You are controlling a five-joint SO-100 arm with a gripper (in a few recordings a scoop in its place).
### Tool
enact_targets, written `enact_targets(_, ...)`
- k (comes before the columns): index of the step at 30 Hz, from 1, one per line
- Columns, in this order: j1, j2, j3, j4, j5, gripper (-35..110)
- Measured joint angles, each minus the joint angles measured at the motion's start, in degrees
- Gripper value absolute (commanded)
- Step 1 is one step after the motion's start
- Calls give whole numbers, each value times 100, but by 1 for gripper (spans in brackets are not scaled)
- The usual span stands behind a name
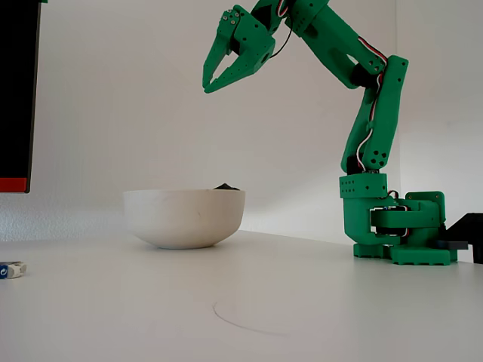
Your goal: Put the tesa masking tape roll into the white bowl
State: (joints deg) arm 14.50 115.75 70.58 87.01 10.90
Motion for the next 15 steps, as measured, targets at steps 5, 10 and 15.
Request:
enact_targets(5,-1055,826,949,0,-114,-8)
enact_targets(10,-1582,1687,2224,-334,-176,-8)
enact_targets(15,-1784,2224,2997,-606,-176,-8)
